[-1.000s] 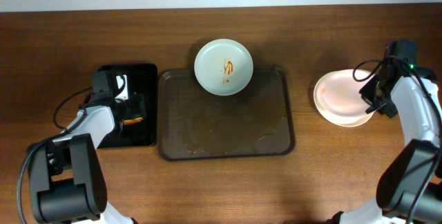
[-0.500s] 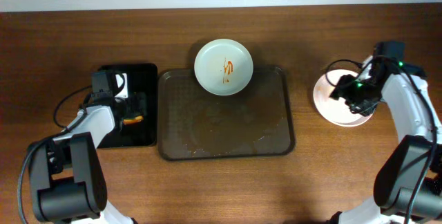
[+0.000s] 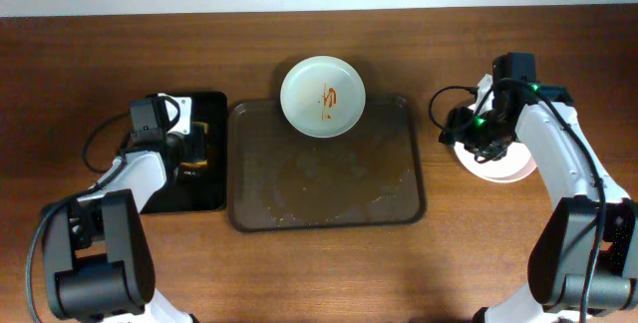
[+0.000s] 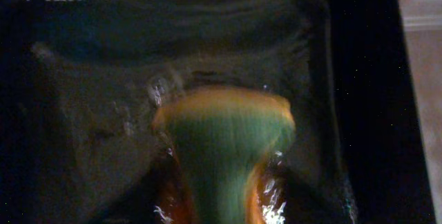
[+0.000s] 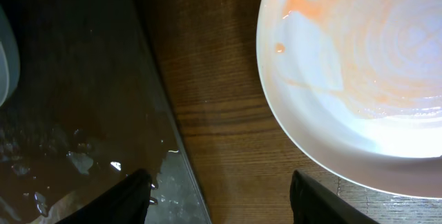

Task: Clean dirty plates on tray and stack at the side
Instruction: 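Release the plate on the stack and dip the sponge in the basin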

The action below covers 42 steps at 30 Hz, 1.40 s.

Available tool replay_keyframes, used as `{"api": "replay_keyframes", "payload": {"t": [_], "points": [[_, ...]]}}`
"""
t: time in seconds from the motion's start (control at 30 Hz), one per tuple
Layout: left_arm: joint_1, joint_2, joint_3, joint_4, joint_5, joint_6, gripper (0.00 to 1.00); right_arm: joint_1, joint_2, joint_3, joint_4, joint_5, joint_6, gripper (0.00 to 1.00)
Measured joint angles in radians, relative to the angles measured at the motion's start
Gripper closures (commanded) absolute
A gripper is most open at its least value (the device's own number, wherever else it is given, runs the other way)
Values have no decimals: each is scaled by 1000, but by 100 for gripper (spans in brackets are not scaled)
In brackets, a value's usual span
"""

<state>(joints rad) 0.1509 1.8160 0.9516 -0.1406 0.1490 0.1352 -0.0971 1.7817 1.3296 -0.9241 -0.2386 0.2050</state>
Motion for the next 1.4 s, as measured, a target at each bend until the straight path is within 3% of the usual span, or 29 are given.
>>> {"api": "replay_keyframes", "payload": {"t": [0.23, 0.37, 0.4, 0.43, 0.47, 0.8, 0.83, 0.87, 1.0, 1.1, 1.17, 1.23, 1.33, 1.4], "points": [[0, -23, 9, -197, 17, 20, 16, 0, 0, 0, -3, 0, -1, 35], [0, -23, 9, -177, 20, 23, 37, 0, 0, 0, -3, 0, 0, 35], [0, -23, 9, -161, 20, 29, 46, 0, 0, 0, -3, 0, 0, 35], [0, -23, 9, -154, 20, 27, 68, 0, 0, 0, -4, 0, 0, 35], [0, -23, 9, -148, 20, 32, 100, 0, 0, 0, -5, 0, 0, 35], [0, -49, 9, -171, 5, -5, 100, 0, 0, 0, -12, 0, 0, 35], [0, -71, 10, -172, 1, -11, 80, 0, 0, 0, -12, 0, 0, 35], [0, -93, 10, -169, 0, -15, 52, 0, 0, 0, -12, 0, 0, 35], [0, -174, 31, -132, -3, -27, 41, 0, 0, 0, -12, 0, -1, 35], [0, -180, 45, -130, -3, -29, 45, 0, 0, 0, -12, 0, 0, 35], [0, -169, 45, -132, -4, -31, 32, 0, 0, 0, -13, 0, 0, 35], [0, -142, 45, -131, -4, -33, 30, 0, 0, 0, -15, 0, 0, 35], [0, -97, 45, -106, -6, -31, 19, 0, 0, 0, -16, 0, -1, 35], [0, -60, 45, -53, -6, -33, 20, 0, 0, 0, -16, 0, -1, 35]]}}
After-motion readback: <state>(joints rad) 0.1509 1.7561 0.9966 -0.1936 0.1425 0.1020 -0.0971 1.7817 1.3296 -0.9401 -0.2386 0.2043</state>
